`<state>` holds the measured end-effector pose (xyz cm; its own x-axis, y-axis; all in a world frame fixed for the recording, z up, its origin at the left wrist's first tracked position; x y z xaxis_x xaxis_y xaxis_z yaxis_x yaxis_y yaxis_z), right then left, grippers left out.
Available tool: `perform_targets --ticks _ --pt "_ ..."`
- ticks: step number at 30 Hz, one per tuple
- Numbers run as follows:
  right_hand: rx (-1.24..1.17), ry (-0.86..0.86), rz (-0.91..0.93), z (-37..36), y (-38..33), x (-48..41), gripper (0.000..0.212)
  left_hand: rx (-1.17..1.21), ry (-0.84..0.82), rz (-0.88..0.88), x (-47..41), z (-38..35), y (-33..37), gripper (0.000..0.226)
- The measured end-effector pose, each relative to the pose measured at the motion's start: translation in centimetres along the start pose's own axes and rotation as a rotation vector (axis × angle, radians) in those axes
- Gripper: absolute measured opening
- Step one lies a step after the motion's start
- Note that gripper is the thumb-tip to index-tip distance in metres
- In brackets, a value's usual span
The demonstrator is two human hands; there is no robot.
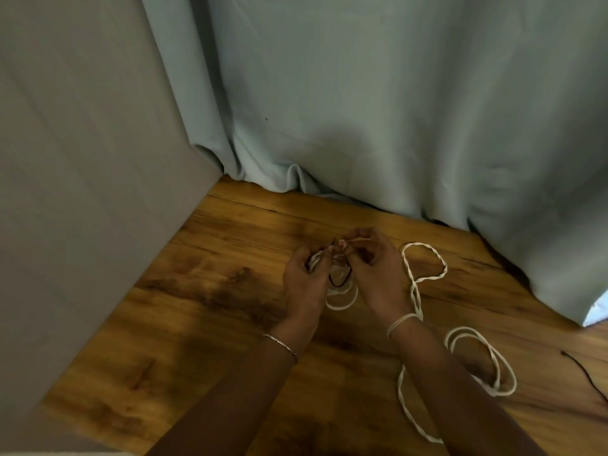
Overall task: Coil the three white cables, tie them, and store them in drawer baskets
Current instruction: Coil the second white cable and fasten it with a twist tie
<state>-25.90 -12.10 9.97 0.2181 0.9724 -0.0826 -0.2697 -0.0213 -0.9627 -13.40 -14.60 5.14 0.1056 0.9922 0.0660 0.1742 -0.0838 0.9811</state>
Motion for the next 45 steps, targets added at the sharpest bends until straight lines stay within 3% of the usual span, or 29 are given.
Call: perform_targets --ticks 15,20,28,45 --pt "0.056 -0.002 0.038 0.2 -1.4 0.7 0.008 -0.106 -0.035 -0.079 0.7 0.1 0.3 0.011" --pt "0.076 0.001 0.068 0.1 -1.5 1.0 0.019 -0.142 -0.029 -0.098 0.8 0.2 0.4 0.013" --pt "0.092 0.004 0.075 0.3 -1.5 0.9 0.012 -0.202 -0.038 -0.121 1.0 0.4 0.7 0.011" --pt "0.188 -0.052 0.046 0.3 -0.7 0.2 0.009 -0.225 -0.030 -0.091 0.7 0.7 0.3 0.009"
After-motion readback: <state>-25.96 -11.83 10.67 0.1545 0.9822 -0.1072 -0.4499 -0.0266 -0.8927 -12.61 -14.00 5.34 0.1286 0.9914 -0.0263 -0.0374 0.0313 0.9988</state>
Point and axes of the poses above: each hand's wrist, its own x-axis away from the middle knuckle, its own z-axis out of the back of the hand, y = z × x, the point moved 6 cm from there along -x, towards the middle knuckle, and after that the axes turned 12 degrees about -y, right-handed, at the moved point
